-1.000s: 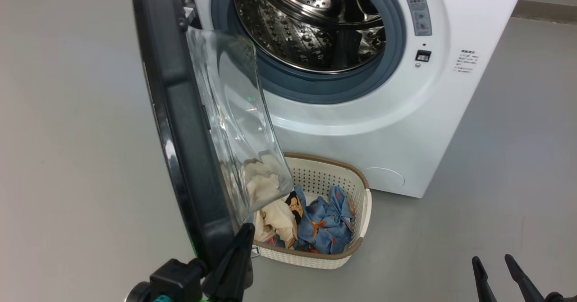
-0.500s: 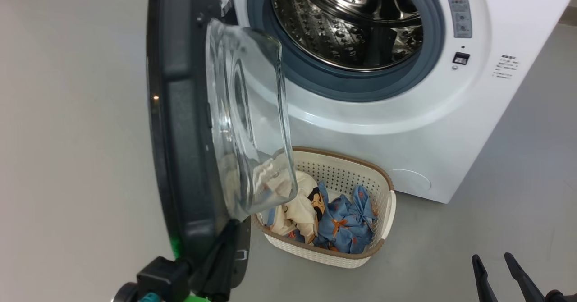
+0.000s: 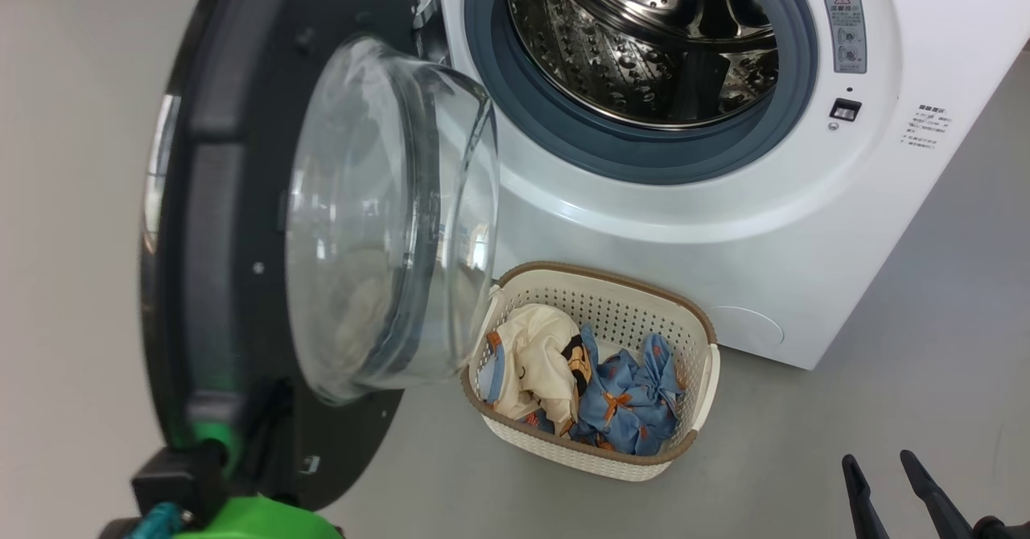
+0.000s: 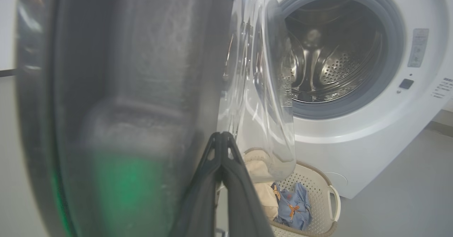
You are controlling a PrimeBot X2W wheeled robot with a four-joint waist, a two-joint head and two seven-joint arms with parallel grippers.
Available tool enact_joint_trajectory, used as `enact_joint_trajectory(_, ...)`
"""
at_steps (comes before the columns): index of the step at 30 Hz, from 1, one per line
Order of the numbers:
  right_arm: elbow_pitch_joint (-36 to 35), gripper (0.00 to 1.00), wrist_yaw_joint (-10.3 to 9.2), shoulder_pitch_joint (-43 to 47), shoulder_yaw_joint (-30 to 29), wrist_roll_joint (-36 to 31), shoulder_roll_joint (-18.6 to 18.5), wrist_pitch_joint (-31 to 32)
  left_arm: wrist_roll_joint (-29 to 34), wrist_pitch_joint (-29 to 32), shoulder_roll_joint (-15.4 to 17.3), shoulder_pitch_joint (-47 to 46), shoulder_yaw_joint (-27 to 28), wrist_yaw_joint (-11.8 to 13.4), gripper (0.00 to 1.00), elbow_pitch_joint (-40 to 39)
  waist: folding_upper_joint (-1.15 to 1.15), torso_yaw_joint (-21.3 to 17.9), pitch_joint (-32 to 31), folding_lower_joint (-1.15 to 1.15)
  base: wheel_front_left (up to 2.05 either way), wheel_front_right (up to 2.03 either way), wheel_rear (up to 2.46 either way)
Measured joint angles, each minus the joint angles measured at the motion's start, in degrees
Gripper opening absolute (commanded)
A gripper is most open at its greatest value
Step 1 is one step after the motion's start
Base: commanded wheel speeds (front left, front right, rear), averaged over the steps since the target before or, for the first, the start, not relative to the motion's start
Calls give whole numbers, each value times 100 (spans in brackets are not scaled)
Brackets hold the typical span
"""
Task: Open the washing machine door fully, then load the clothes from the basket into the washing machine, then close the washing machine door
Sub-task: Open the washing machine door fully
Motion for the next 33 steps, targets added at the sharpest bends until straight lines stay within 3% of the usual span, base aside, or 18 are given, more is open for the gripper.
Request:
enact_joint_trajectory(17,15,100,0,-1,91,0,-207,0,-394,-850,167,-1028,1211,350,0,1838,0,-273,127,0,0,0,0)
enact_joint_trajectory(33,4,100,0,-69,116,0,-343,0,-954,-1862,210,-2223,2174,375,0,3722,0,-512,317,0,0,0,0)
